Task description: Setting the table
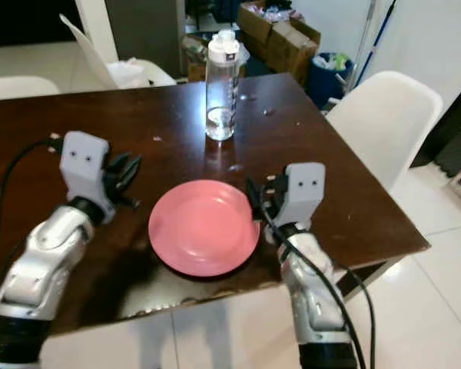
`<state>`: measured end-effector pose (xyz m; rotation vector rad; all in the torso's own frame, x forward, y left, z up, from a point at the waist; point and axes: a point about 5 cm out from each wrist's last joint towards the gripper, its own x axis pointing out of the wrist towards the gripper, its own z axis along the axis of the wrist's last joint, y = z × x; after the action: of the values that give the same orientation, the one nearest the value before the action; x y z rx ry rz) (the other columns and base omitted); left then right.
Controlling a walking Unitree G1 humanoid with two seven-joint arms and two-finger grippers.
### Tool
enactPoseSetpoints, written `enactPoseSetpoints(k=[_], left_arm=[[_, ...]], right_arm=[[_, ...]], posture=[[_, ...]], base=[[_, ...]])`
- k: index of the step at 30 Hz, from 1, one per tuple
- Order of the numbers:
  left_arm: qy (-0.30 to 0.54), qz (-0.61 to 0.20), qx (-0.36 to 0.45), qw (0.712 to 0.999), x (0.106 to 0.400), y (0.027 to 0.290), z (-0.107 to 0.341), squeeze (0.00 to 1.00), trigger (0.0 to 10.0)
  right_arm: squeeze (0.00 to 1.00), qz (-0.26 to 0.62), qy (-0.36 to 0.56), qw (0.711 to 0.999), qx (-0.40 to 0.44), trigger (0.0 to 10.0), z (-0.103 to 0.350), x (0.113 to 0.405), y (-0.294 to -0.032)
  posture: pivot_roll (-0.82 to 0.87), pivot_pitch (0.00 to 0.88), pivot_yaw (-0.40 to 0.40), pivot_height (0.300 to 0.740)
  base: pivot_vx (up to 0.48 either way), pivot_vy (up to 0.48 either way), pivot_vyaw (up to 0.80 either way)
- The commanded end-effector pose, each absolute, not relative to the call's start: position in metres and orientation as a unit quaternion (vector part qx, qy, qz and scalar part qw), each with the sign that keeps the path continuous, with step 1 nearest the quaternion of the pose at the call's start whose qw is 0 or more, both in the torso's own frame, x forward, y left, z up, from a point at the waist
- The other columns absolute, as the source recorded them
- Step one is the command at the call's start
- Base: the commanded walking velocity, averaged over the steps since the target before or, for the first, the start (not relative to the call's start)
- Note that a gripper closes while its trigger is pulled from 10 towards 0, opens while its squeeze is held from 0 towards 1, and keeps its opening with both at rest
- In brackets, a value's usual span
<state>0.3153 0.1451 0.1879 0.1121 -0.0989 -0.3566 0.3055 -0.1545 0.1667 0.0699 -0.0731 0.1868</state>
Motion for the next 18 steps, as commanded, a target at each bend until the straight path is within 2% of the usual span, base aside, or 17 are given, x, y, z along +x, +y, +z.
enactPoseSetpoints(k=[1,4,7,9,10,12,18], left_arm=[[-0.038,-0.224,0.065,0.972,0.307,0.144,0.185,0.0,10.0],[-0.021,-0.31,0.116,0.943,0.292,0.146,0.183,0.0,10.0],[-0.008,-0.34,0.136,0.93,0.287,0.146,0.183,0.0,10.0],[0.018,-0.345,0.142,0.928,0.287,0.149,0.178,0.0,10.0],[0.082,-0.339,0.132,0.928,0.288,0.158,0.163,0.0,10.0],[0.138,-0.313,0.131,0.931,0.292,0.165,0.143,0.0,10.0],[0.149,-0.317,0.114,0.93,0.296,0.155,0.134,0.0,10.0]], right_arm=[[0.0,0.066,-0.006,0.998,0.012,10.0,0.157,0.304,-0.162],[0.0,0.029,0.03,0.999,-0.015,10.0,0.146,0.301,-0.179],[0.0,0.024,0.045,0.999,-0.007,10.0,0.141,0.298,-0.187],[0.0,0.017,0.052,0.998,0.008,10.0,0.138,0.296,-0.193],[0.0,0.009,0.055,0.998,0.029,10.0,0.134,0.292,-0.204],[0.0,0.009,0.052,0.998,0.029,10.0,0.133,0.288,-0.213],[0.0,0.009,0.048,0.997,0.052,10.0,0.132,0.284,-0.221]], posture=[[-0.06,0.057,0.065,0.74],[-0.06,0.063,0.066,0.74],[-0.06,0.066,0.067,0.74],[-0.06,0.066,0.068,0.74],[-0.06,0.068,0.075,0.74],[-0.06,0.074,0.082,0.74],[-0.07,0.086,0.1,0.74]], base=[[0.0,0.0,0.0],[0.0,0.0,0.0],[0.0,0.0,0.0],[0.0,0.0,0.0],[0.0,0.0,0.0],[0.0,0.0,0.0],[0.0,0.0,0.0]])
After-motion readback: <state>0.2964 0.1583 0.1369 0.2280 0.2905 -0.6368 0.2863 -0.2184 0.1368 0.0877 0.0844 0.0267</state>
